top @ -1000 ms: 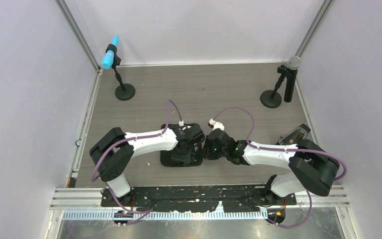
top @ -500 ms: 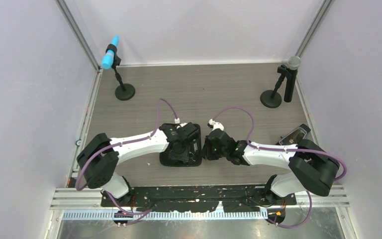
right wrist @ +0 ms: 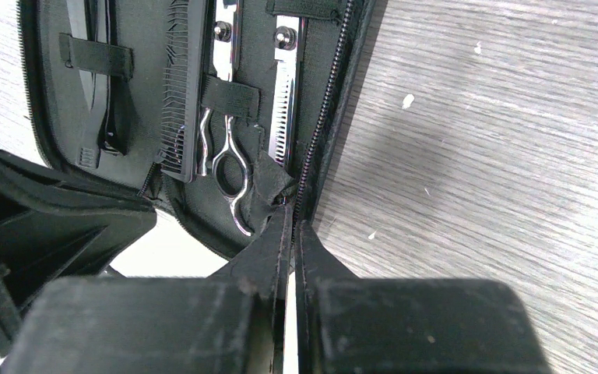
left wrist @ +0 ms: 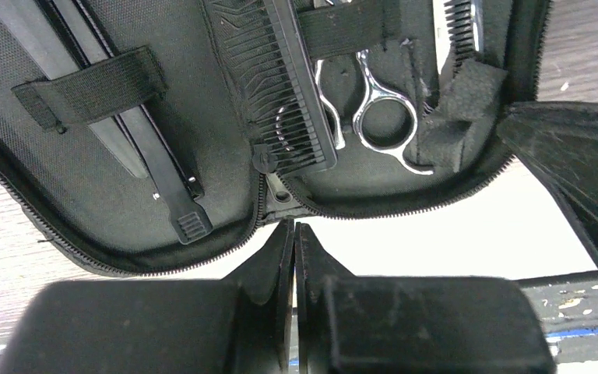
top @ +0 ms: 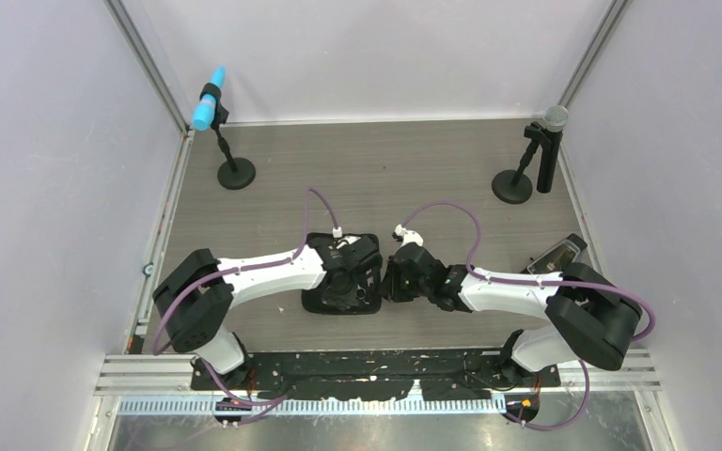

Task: Sort the hair-cutting tools
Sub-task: Place the comb in the hairdressing tool bag.

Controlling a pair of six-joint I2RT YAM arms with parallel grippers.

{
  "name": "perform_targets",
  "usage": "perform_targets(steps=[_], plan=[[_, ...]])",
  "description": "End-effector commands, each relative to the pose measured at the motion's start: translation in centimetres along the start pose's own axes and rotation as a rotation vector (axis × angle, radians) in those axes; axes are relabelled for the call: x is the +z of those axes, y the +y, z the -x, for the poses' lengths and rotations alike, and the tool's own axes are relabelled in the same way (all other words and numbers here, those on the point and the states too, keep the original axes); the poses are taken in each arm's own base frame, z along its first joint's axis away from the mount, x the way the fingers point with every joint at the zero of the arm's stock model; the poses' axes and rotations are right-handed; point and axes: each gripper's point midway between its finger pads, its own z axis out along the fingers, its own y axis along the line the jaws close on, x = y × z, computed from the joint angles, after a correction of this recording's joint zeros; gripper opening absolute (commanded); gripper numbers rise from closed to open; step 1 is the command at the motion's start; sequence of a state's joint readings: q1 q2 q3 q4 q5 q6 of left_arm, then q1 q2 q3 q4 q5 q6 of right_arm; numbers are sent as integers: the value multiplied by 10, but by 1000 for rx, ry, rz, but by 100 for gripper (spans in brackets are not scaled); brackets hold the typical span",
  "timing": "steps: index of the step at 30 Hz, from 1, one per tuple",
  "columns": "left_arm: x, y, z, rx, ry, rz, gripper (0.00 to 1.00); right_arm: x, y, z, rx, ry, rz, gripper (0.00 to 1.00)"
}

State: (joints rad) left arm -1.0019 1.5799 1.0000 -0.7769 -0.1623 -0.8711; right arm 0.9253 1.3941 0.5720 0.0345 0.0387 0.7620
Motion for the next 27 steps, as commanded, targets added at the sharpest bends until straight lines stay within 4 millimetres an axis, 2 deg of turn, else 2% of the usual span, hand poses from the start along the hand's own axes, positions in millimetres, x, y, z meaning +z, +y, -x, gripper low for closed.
perform_targets(steps=[1, 6, 14, 27], plan=[[5, 4, 5, -17, -18, 38, 5, -2, 9, 9, -7, -36, 38, 6], [15, 9, 7, -29, -4, 55, 9, -2, 10, 10, -8, -38, 42, 6], [20, 9, 10, -30, -2, 56, 22, -2, 10, 9, -6, -37, 42, 5], [30, 6, 7, -23, 39, 57, 29, -3, 9, 9, -5, -39, 43, 5]])
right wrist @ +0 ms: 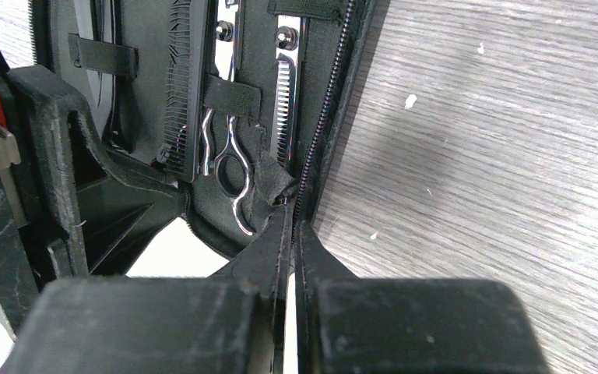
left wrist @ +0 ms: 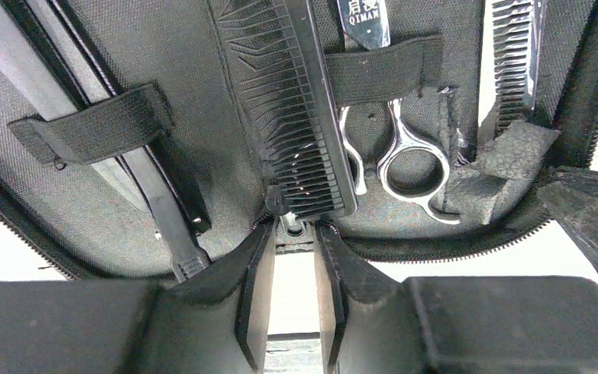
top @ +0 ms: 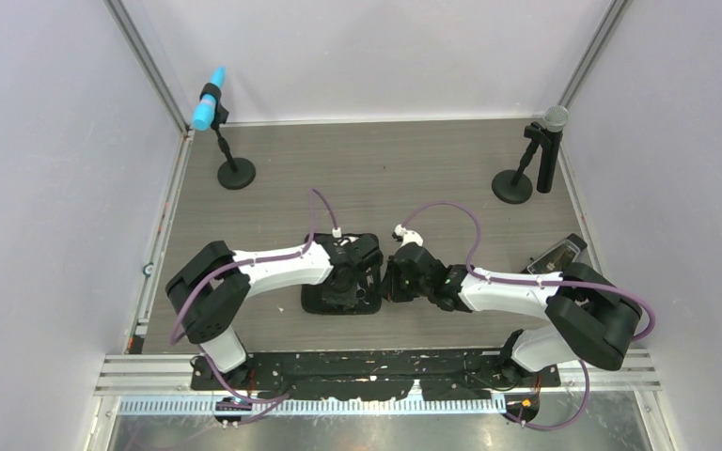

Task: Sort the hair-cutting tools
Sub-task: Place the comb in the hairdressing tool bag.

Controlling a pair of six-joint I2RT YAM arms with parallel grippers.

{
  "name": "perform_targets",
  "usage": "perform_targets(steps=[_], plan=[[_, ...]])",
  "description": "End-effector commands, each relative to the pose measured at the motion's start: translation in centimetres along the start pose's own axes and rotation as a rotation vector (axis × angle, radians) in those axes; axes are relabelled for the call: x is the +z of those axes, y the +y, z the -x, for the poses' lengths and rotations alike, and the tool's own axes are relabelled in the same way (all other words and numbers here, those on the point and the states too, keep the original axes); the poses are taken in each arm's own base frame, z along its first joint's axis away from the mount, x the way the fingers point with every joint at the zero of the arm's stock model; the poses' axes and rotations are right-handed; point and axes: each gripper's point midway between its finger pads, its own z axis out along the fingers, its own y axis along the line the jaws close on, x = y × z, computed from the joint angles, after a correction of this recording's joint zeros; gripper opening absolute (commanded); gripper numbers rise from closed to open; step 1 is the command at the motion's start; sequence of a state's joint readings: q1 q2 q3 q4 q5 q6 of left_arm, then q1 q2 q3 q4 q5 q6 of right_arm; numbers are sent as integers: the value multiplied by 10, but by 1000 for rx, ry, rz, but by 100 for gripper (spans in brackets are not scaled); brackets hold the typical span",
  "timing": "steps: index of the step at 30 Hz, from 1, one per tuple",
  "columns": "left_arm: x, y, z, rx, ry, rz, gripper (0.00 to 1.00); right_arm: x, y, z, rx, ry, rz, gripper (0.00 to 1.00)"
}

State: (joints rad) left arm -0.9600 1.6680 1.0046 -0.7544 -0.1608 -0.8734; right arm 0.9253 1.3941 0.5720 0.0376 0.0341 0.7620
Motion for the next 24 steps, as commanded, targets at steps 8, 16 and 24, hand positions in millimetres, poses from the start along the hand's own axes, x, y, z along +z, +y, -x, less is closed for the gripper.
perform_targets(steps=[8, 16, 24], plan=[[16, -3, 1, 14, 30, 27, 29, -3, 9, 9, -5, -40, 42, 5], [40, -1, -13, -10, 121, 63, 24, -4, 10, 10, -2, -45, 47, 5], [42, 0, -10, -42, 107, 52, 0, -6, 10, 10, 2, -51, 52, 5]])
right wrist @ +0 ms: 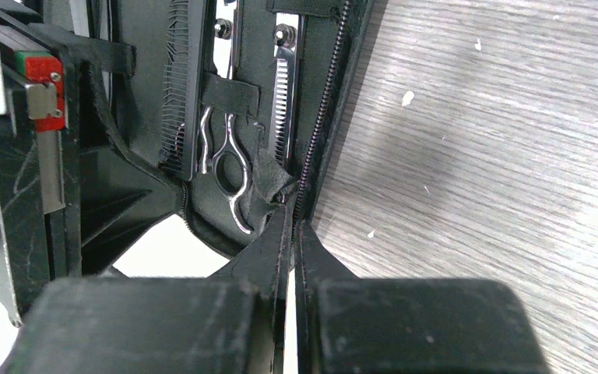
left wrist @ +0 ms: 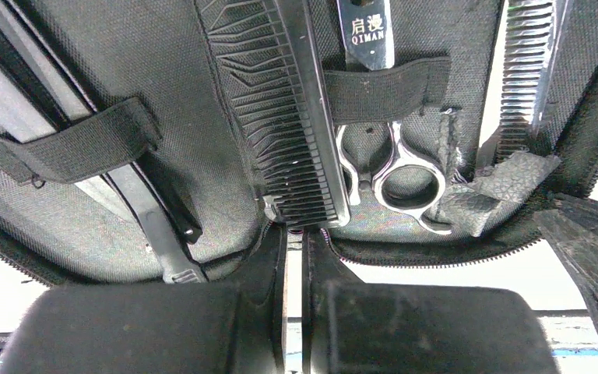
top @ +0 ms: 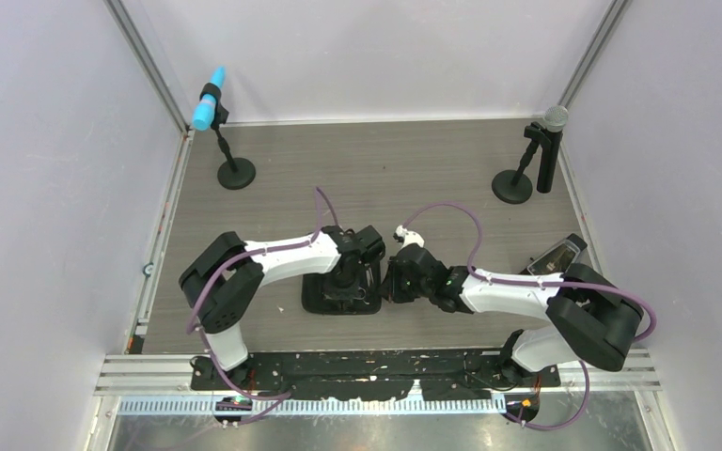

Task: Sort the hair-cutting tools
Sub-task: Place the comb in the hairdressing tool bag.

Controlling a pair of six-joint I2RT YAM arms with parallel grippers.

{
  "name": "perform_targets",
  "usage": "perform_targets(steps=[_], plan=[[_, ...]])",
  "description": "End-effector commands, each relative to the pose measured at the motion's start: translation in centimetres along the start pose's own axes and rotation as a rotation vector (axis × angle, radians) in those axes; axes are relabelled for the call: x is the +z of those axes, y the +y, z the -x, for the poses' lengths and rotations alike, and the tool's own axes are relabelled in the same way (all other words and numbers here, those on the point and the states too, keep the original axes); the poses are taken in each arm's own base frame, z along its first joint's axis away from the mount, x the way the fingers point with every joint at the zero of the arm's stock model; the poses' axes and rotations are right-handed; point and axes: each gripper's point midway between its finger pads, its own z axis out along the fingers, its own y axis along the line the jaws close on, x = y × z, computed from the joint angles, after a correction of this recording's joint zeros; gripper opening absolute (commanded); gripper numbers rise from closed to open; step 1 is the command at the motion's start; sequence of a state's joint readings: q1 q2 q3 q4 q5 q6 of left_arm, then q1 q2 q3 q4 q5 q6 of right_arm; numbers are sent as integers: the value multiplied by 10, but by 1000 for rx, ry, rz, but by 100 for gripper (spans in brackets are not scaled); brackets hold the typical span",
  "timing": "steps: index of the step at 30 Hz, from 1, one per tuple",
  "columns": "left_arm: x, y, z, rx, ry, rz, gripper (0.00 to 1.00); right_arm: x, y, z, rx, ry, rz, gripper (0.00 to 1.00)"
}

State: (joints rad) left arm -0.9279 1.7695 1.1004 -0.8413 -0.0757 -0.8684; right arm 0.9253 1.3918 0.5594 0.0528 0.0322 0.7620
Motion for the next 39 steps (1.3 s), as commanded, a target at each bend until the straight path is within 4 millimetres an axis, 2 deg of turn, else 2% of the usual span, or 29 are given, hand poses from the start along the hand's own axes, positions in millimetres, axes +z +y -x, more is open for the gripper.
perform_targets(steps=[1, 9, 17, 22, 28, 30, 35, 39], plan=[[36, 6, -1, -32, -30, 33, 0, -7, 11, 12, 2, -51, 49, 5], [8, 14, 6, -67, -152, -31, 0, -7, 10, 12, 1, -53, 46, 5], [-10, -8, -9, -25, -115, -185, 0, -5, 11, 12, 1, -47, 44, 5], [-15, 4, -3, -49, -158, -135, 0, -6, 11, 12, 0, -47, 44, 5], [-6, 13, 4, -171, -203, -116, 33, -6, 11, 12, 2, -49, 48, 5], [-6, 15, 7, -206, -223, -125, 40, -7, 11, 12, 0, -52, 47, 5], [-4, 19, 15, -283, -277, -140, 43, -6, 11, 11, 1, -49, 50, 5], [5, 22, 15, -316, -268, -138, 43, -6, 11, 11, -1, -46, 52, 5]])
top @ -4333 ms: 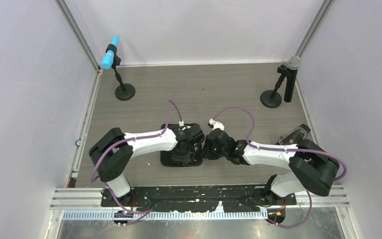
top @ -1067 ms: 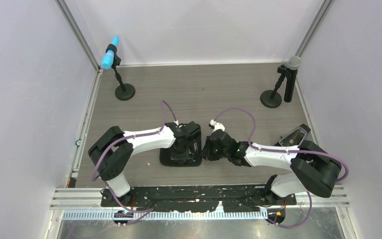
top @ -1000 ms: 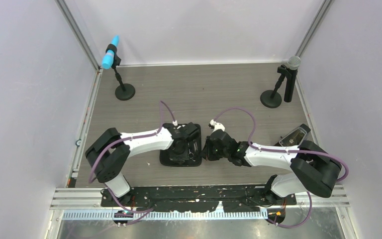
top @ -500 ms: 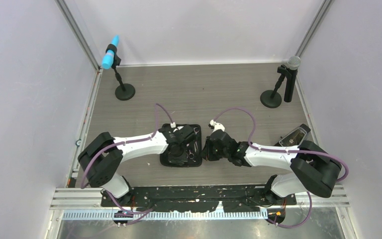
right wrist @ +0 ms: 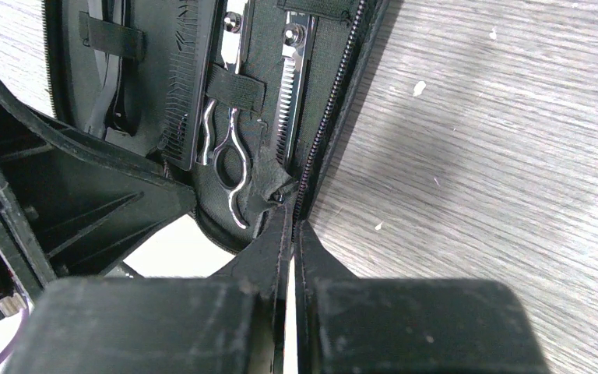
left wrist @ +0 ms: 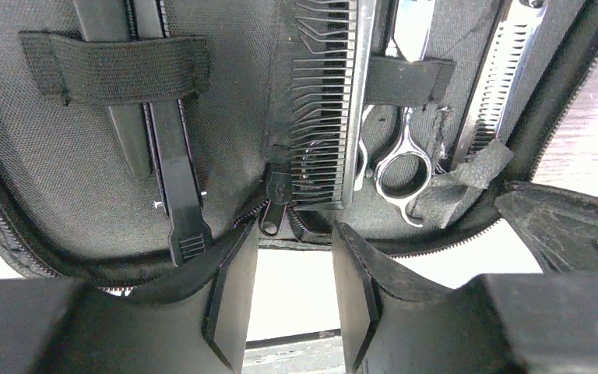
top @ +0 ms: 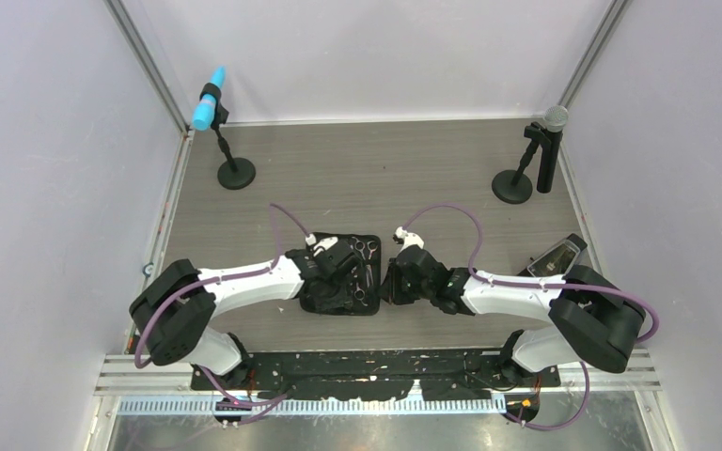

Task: Sort the hair-cutting tools
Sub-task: Place the comb in the hairdressing tool bag.

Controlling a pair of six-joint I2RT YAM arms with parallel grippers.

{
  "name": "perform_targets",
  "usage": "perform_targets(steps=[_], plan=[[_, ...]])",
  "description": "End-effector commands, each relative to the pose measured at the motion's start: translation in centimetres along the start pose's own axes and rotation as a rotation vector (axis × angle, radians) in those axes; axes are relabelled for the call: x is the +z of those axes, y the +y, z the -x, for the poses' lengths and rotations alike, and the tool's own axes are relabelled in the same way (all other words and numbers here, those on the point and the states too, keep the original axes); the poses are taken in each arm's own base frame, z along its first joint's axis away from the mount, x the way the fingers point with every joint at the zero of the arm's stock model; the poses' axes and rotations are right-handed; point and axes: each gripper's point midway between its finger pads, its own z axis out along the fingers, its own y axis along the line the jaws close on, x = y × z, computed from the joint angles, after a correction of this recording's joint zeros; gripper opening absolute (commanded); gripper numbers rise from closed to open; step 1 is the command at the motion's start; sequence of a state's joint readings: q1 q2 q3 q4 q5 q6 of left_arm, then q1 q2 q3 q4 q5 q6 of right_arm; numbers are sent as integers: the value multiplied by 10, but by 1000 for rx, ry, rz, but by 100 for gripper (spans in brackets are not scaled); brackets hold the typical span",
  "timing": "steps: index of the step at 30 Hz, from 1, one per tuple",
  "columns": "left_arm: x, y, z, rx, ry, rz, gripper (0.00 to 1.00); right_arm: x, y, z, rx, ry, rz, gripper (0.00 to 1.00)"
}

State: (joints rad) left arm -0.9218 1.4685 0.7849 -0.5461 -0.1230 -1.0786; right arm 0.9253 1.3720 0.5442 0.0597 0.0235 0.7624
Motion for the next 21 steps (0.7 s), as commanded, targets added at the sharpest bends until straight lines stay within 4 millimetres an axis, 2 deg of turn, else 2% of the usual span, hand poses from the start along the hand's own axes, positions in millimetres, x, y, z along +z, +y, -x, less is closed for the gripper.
perform_targets(steps=[1, 7, 12, 15, 21], plan=[[14, 16, 13, -65, -72, 58, 43, -2, 10, 12, -2, -44, 38, 5], [22, 24, 13, -117, -88, 69, 43, -2, 10, 11, 1, -43, 40, 5], [23, 30, 14, -106, -92, 103, 32, -2, 11, 11, 3, -45, 43, 5], [27, 23, 13, -100, -89, 68, 24, -2, 11, 11, 3, -42, 47, 5], [18, 4, 25, -107, -129, -33, 24, -3, 10, 10, 4, -43, 46, 5]])
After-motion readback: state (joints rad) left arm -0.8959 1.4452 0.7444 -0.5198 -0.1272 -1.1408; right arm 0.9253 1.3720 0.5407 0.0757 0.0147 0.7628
